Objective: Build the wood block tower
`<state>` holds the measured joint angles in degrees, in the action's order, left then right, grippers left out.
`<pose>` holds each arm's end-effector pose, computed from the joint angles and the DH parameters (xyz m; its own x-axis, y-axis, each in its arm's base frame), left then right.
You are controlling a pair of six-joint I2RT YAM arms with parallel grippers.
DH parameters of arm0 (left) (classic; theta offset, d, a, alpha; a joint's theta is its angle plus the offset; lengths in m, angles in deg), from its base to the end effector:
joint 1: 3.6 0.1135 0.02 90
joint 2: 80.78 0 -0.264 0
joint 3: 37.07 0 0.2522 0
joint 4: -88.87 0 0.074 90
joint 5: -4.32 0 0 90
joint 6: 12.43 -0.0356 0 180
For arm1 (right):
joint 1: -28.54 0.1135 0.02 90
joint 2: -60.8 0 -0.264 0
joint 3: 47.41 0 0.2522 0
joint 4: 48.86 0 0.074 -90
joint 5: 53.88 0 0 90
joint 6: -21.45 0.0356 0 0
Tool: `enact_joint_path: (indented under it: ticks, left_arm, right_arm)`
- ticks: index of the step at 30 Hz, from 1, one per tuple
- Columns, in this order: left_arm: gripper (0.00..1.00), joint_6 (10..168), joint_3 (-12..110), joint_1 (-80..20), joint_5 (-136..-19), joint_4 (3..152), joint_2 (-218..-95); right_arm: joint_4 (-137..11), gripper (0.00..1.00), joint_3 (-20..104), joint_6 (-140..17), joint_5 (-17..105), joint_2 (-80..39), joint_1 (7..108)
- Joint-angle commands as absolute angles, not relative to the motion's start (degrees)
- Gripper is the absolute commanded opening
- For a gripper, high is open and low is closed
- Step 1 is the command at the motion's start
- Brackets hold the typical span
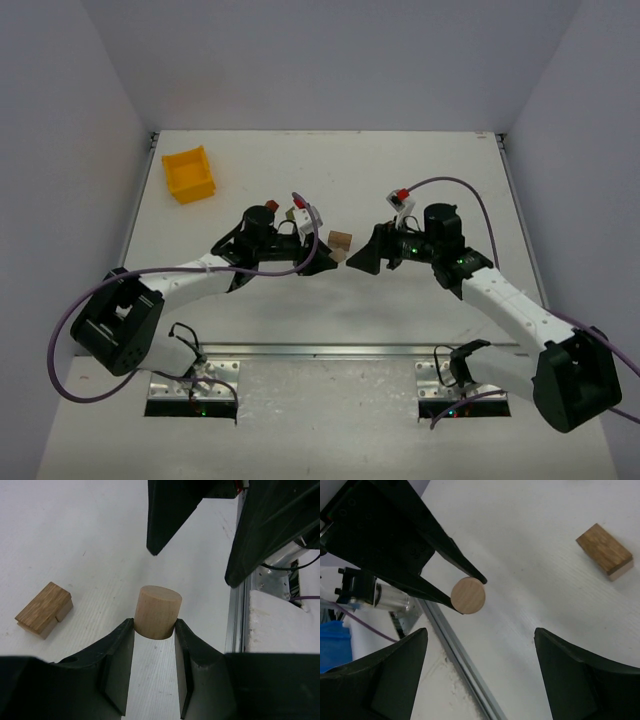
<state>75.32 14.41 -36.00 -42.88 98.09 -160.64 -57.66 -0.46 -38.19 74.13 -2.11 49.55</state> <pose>0.2319 -0.1758 0.2206 -0.2402 0.1865 -0.9526 0.9452 0.2685 -0.1857 0.2114 0.1047 0.2365 -0.7440 0.1409 -0.6532 -0.4966 0.5376 0.6815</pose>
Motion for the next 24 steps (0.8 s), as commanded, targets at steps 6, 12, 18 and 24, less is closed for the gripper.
enact_joint_path:
  ticks: [6,12,18,24]
  left_arm:
    - [0.00,74.0,13.1,-36.7,-40.3,104.8,-159.0]
    - [0.00,74.8,12.1,-36.8,-40.7,106.0,-158.0]
    - [0.00,74.8,11.5,-36.9,-40.8,106.4,-157.4]
    - [0.00,75.1,11.5,-36.9,-41.2,106.7,-157.3]
  right_arm:
    - [-56.6,0.77,6.4,-33.0,68.5,-6.6,55.9]
    - [-57.4,0.70,7.7,-32.5,67.4,-8.4,57.0]
    - [-58.8,0.53,8.7,-32.4,64.1,-10.0,58.5]
    - [-58.6,0.49,9.3,-32.0,63.3,-11.0,59.0]
